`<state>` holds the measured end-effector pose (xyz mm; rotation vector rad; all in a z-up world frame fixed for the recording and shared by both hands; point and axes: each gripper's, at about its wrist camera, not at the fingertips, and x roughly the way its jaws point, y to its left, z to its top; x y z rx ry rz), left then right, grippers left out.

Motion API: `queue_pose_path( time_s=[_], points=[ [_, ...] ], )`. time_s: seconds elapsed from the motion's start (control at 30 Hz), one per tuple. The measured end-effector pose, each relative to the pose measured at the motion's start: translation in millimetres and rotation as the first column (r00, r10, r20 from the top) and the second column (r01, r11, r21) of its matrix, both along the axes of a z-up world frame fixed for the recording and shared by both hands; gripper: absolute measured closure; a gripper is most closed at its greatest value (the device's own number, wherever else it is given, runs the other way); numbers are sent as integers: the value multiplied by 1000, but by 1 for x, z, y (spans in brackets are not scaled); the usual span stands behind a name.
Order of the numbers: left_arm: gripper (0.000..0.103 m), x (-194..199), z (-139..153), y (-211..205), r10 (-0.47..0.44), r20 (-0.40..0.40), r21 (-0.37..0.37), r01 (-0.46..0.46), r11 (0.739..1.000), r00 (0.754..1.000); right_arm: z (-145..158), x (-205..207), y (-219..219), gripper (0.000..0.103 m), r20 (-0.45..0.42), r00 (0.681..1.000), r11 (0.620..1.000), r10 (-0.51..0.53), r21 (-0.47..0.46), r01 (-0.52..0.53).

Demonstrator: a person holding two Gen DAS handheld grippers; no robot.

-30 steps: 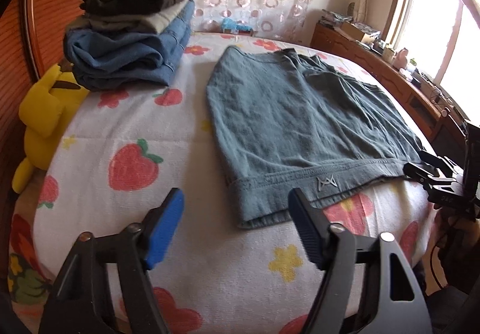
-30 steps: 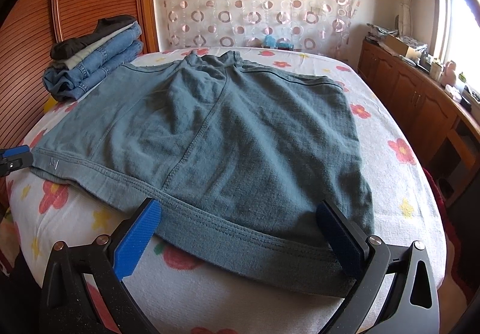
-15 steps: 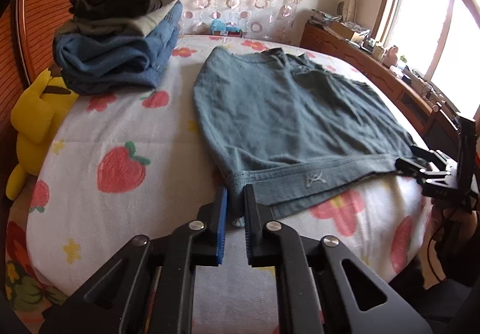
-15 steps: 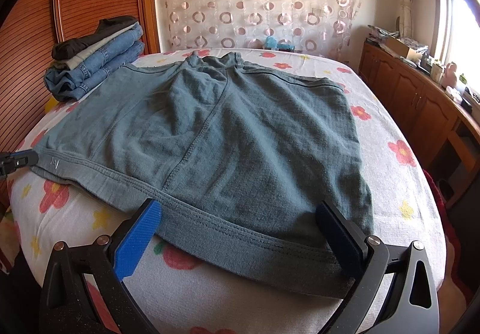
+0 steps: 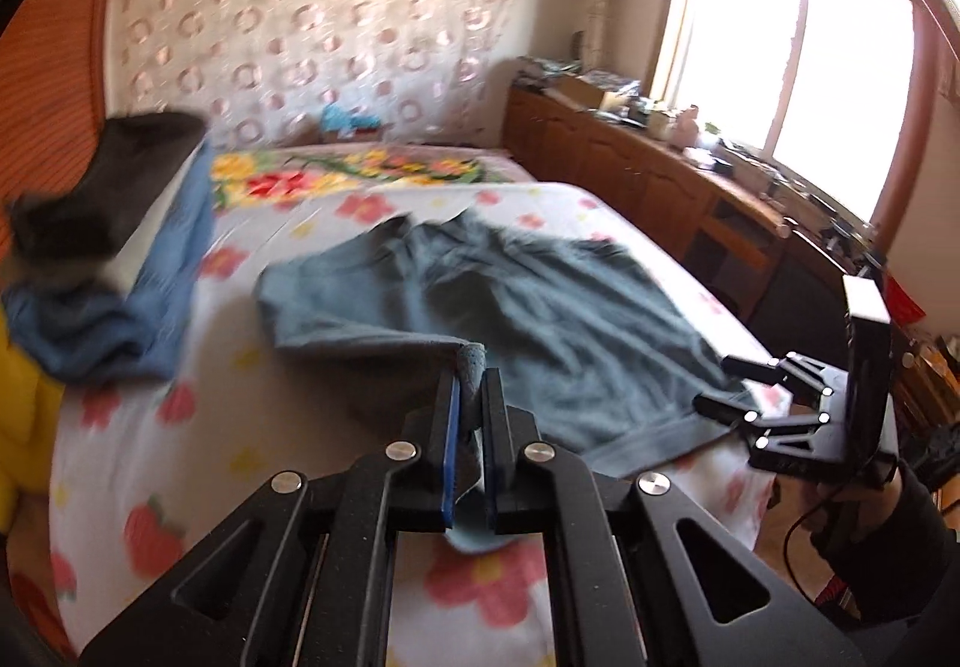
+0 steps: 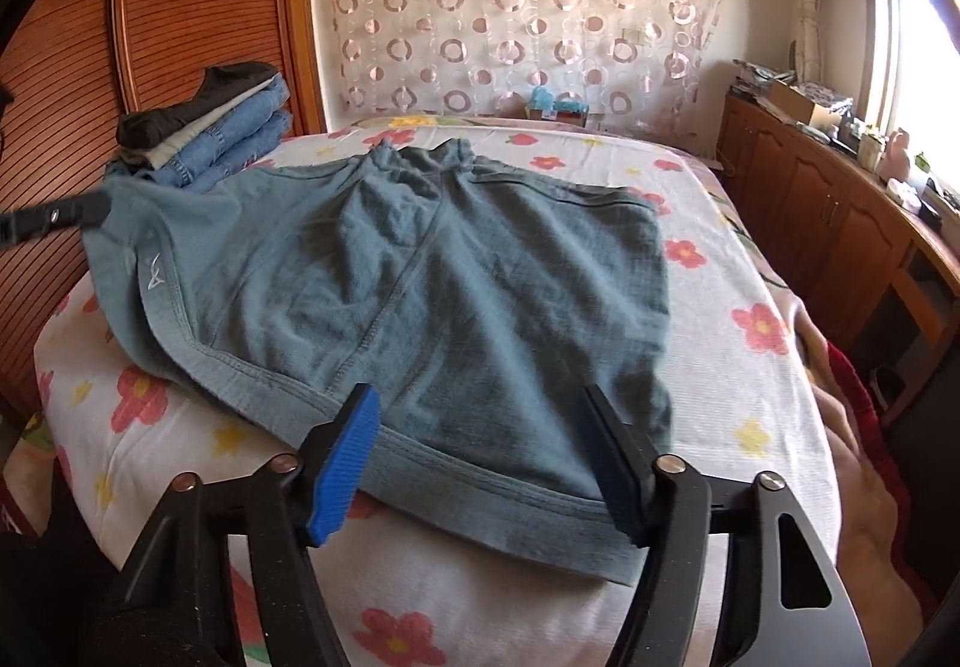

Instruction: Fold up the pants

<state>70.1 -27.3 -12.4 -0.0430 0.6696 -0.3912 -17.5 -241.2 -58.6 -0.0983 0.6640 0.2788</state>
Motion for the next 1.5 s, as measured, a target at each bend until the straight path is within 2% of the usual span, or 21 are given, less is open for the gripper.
queue_pose_path(
  time_s=[0.5, 0.7, 0.9, 1.0, 1.03, 1.07, 1.1, 1.23, 1.37, 1.5],
  points=[
    [96, 41, 48, -80, -182, 69, 26, 180, 983, 981, 5, -11, -33, 41, 27, 998, 998, -52, 36, 51],
    [96, 51, 43, -108, -238, 58, 42, 236, 971, 969, 7, -13, -44, 41, 33, 997, 996, -69, 52, 68],
    [94, 57, 26, -120, -243, -1, 39, 243, 969, 970, 5, -14, -53, 41, 34, 996, 995, -80, 64, 77],
    [73, 54, 20, -118, -229, -5, 55, 229, 972, 973, 4, -14, -54, 41, 29, 996, 995, -82, 60, 81],
    [59, 53, 17, -114, -217, 5, 67, 216, 974, 976, 4, -13, -54, 41, 28, 996, 995, -83, 59, 81],
    [51, 53, 17, -112, -206, 9, 74, 205, 976, 978, 4, -12, -54, 41, 27, 996, 995, -83, 60, 82],
    [50, 54, 16, -110, -196, 12, 79, 195, 978, 980, 4, -12, -53, 41, 26, 996, 995, -83, 60, 82],
    [29, 58, 2, -89, -152, -19, 71, 153, 986, 988, 6, -8, -51, 41, 25, 997, 996, -79, 54, 77],
    [23, 58, -16, -72, -127, -53, 73, 130, 989, 991, 6, -3, -50, 41, 26, 997, 997, -69, 49, 67],
    [23, 53, -39, -57, -89, -88, 84, 96, 992, 992, 8, 5, -44, 45, 29, 999, 998, -40, 52, 38]
  ],
)
